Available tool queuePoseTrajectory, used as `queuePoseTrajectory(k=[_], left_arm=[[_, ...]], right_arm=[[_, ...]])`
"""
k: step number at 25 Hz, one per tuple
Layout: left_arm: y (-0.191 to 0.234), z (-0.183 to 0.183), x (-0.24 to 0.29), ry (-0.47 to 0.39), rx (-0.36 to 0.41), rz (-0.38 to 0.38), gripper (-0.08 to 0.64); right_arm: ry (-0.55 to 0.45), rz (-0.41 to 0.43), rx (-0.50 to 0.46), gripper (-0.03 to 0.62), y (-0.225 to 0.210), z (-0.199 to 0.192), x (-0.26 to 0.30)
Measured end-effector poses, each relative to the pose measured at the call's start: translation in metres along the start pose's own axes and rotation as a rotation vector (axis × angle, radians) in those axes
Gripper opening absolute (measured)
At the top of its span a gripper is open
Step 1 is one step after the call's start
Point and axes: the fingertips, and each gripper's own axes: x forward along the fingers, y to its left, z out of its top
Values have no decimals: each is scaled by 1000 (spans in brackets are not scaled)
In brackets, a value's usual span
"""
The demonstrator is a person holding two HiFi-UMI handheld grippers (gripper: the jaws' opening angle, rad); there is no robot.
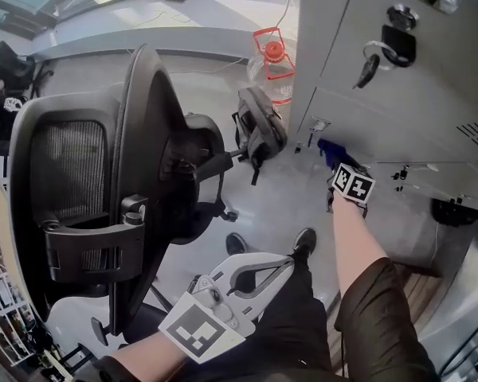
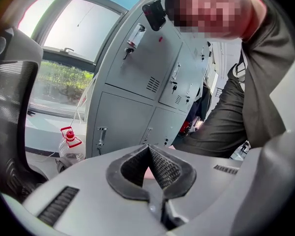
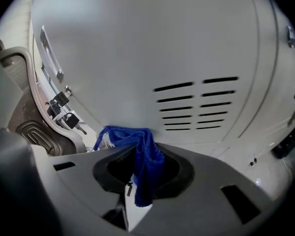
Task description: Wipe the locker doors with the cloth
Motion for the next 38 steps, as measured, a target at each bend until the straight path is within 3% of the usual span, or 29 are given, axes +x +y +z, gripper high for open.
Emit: queuePoseTrajectory(k=[10, 17, 26, 30, 34, 38], left_arm=[[-19, 15, 29, -25, 7, -36, 8], [-43, 20, 27, 3, 53, -55, 8], [-74, 48, -23, -54, 33, -63, 8], [-89, 45, -54, -65, 30, -92, 6], [-99, 44, -77, -120, 106, -158, 8], [-106, 26, -100, -117, 101, -208, 8]], right_arm=[[-32, -106, 34, 78, -95, 5, -51], [-46, -92, 17, 78, -96, 8, -66], [-76, -32, 41, 77, -25, -6, -146], [-114, 9, 88, 77, 25, -11, -219], [-202, 60, 20, 77, 80, 9, -306], [-246, 92, -7, 78, 131, -11, -384]])
